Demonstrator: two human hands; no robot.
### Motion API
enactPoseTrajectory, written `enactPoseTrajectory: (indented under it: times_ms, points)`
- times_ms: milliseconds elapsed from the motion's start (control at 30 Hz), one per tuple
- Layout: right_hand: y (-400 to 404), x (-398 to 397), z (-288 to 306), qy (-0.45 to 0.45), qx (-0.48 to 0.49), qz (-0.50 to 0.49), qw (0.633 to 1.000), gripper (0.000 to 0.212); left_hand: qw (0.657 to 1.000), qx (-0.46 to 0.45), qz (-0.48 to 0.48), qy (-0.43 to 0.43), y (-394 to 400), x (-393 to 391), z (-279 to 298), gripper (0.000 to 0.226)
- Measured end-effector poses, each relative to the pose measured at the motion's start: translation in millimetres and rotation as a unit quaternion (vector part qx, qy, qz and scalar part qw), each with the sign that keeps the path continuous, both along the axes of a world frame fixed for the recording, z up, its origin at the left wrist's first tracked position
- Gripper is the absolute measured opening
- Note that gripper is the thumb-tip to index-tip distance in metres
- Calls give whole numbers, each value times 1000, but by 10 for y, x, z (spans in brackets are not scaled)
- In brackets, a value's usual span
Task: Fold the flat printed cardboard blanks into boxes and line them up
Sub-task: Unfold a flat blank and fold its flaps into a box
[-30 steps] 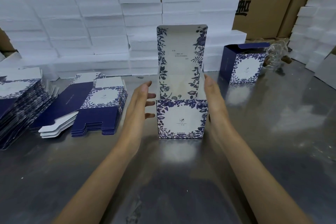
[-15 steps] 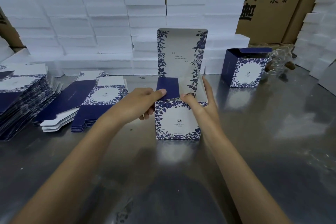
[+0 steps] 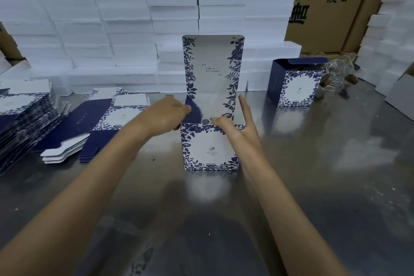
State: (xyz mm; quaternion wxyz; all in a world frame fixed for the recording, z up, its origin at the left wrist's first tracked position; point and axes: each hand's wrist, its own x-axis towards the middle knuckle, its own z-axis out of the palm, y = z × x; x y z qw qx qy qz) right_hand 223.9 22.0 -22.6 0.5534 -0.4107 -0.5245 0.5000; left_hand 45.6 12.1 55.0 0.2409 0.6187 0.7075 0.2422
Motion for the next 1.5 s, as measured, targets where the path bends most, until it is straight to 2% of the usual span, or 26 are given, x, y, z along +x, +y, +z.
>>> enactPoseTrajectory:
  times_ms: [67,233,333,467,600,667,733,800,867,967,1000,1100,1167,1233,1300,1400,1500]
  points:
    - [11,12,-6,-3,-2,2,1000,86,1000,15,-13,-1,3,-6,-50,37]
    - [42,22,-17,-7,-13,4,1000,84,998,-61,-29,-11,111,-118,102,48]
    - [48,19,-20,-3,-18,10,1000,86,1000,-8,-14,16,176,-79,78,43]
    - [60,26,-15,8,-12,19,1000,88,998,23,-2,-52,220,-18,-58,41]
    - [48,63,3,11,-5,29,1000,69,992,-59,9,-112,285,-73,69,39]
    - [36,73,20,10,-6,35,999,75,993,-63,26,-101,321,-83,86,39]
    - [15,93,40,8,-11,44,999,79,995,-16,43,-91,327,-42,-6,35]
    - [3,141,80,-14,-14,65,998,76,980,75,69,-173,305,21,-180,29]
    - [-5,227,156,-60,-35,112,991,69,941,164,95,-281,235,71,-320,23]
    - [80,397,203,-49,-96,165,980,102,887,163,59,-428,126,105,-419,15]
    - [100,438,214,-56,-97,155,981,105,878,153,41,-451,94,117,-444,10]
    - [101,486,196,-112,-78,86,987,86,867,155,24,-473,15,184,-510,19]
    - [99,482,174,-116,-75,60,989,64,857,158,24,-489,-18,228,-528,26]
    - [103,483,190,-107,-76,51,990,52,856,155,23,-492,-38,237,-528,29]
    - [95,490,234,-107,-69,52,990,48,858,151,19,-491,-49,226,-532,31]
    - [71,496,286,-120,-61,61,989,59,857,148,10,-494,-57,223,-539,30]
    - [34,542,376,-162,-69,64,982,48,855,142,2,-499,-59,205,-549,29]
